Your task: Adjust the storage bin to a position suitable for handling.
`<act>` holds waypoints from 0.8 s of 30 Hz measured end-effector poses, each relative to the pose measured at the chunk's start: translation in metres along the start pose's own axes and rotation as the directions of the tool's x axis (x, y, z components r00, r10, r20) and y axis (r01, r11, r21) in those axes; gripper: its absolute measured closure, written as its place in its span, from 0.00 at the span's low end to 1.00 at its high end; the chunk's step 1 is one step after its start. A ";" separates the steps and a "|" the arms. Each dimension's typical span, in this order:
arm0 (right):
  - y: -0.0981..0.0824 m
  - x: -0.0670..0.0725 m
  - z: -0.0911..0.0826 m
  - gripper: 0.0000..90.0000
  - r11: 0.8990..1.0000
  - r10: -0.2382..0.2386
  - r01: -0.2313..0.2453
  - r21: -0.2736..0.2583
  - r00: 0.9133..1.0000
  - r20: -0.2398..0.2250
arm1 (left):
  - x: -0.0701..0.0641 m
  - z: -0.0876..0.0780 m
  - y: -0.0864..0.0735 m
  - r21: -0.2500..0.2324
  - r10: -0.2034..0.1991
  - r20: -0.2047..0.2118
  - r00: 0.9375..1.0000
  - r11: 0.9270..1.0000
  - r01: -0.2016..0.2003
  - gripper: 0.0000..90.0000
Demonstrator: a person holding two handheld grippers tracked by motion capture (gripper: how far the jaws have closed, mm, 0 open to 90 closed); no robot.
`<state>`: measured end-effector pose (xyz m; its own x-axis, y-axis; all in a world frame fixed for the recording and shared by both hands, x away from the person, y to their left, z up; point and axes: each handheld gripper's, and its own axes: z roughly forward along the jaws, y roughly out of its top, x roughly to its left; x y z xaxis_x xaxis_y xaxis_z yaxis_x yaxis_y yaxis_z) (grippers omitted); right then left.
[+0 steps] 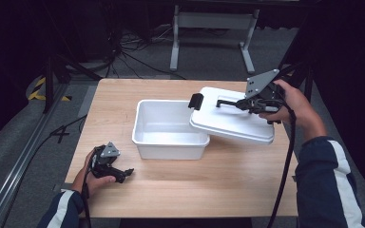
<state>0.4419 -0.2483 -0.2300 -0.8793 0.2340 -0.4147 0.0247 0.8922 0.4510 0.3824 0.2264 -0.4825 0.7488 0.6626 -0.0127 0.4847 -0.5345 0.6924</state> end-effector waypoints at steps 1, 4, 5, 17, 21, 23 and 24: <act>-0.003 0.000 -0.001 0.94 1.000 0.007 -0.007 0.000 1.000 0.007 | 0.000 0.000 0.000 0.000 0.000 0.000 1.000 1.000 0.000 0.01; -0.012 -0.001 -0.005 0.94 1.000 0.025 -0.025 0.002 1.000 0.010 | 0.000 0.000 0.000 0.000 0.000 0.000 1.000 1.000 0.000 0.01; -0.015 -0.001 -0.005 0.94 1.000 0.029 -0.029 0.003 1.000 0.008 | 0.000 0.000 0.000 0.000 0.000 0.000 1.000 1.000 0.000 0.01; -0.046 -0.004 -0.010 0.94 0.997 0.075 -0.075 0.016 0.997 0.019 | 0.000 0.000 0.000 -0.001 -0.004 0.000 1.000 1.000 0.004 0.01; -0.054 -0.005 -0.010 0.94 0.996 0.092 -0.092 0.006 0.996 0.014 | 0.000 0.000 0.000 0.000 -0.003 0.000 1.000 1.000 0.003 0.01; -0.057 -0.005 -0.009 0.94 0.995 0.100 -0.100 0.006 0.995 0.015 | 0.000 0.000 0.000 0.000 -0.004 0.000 1.000 1.000 0.004 0.01; -0.060 -0.005 -0.008 0.94 0.994 0.106 -0.106 0.008 0.994 0.020 | 0.000 0.000 0.000 0.000 -0.004 0.001 1.000 1.000 0.004 0.01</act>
<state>0.4404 -0.3061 -0.2484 -0.8619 0.3351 -0.3805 0.1220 0.8655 0.4859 0.3822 0.2263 -0.4826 0.7472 0.6644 -0.0159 0.4875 -0.5317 0.6926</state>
